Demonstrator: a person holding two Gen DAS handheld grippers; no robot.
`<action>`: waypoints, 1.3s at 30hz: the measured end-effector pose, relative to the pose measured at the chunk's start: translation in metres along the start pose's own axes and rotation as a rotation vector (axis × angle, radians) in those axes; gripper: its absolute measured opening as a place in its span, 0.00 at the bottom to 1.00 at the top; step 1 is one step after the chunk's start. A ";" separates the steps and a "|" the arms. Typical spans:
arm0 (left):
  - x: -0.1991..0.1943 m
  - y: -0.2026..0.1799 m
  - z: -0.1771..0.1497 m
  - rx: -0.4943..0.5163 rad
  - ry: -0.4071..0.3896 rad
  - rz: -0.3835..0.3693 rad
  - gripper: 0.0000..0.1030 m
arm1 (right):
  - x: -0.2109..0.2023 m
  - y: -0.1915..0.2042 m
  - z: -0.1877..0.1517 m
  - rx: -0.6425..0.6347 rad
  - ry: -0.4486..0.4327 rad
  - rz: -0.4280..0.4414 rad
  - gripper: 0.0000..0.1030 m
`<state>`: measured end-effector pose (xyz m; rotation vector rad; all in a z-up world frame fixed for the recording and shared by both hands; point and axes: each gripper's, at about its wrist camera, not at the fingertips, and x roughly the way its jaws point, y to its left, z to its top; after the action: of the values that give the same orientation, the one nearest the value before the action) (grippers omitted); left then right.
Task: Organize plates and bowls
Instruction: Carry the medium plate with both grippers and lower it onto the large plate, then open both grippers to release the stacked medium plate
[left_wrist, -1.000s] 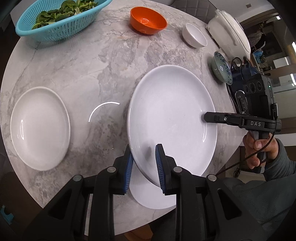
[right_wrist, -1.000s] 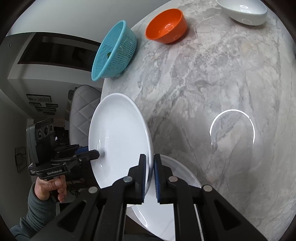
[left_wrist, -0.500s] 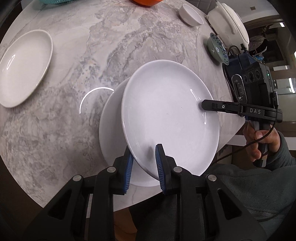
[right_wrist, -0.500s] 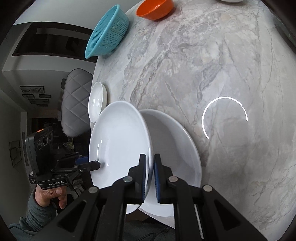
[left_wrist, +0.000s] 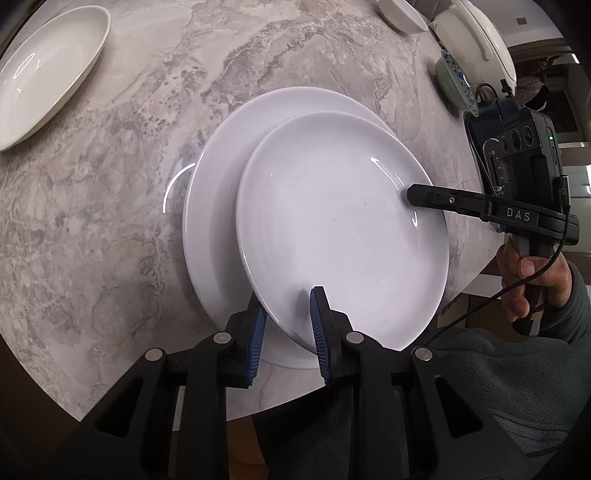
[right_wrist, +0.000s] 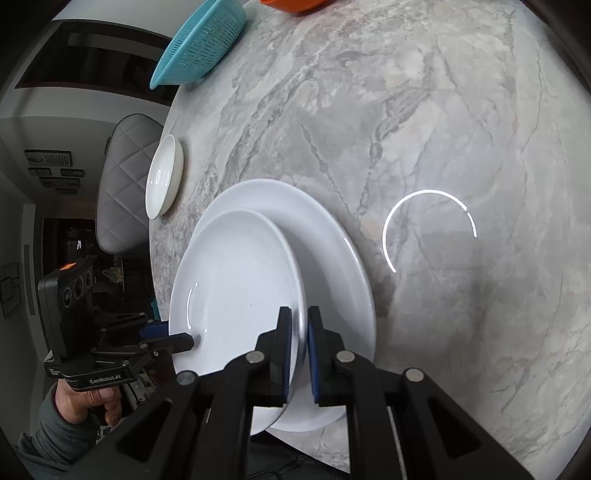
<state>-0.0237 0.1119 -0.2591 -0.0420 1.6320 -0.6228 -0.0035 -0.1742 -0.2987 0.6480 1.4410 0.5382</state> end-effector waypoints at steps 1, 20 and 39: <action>0.003 0.000 -0.001 -0.001 0.002 0.004 0.21 | 0.001 0.001 0.000 -0.010 0.000 -0.006 0.11; 0.024 -0.002 -0.001 -0.054 -0.025 -0.001 0.27 | 0.016 -0.003 -0.007 -0.066 0.002 -0.038 0.10; -0.032 0.011 -0.028 -0.125 -0.262 -0.084 0.73 | 0.003 0.002 -0.008 -0.068 -0.026 -0.009 0.44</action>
<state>-0.0408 0.1442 -0.2336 -0.2741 1.4178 -0.5537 -0.0113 -0.1697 -0.2997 0.5918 1.3951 0.5673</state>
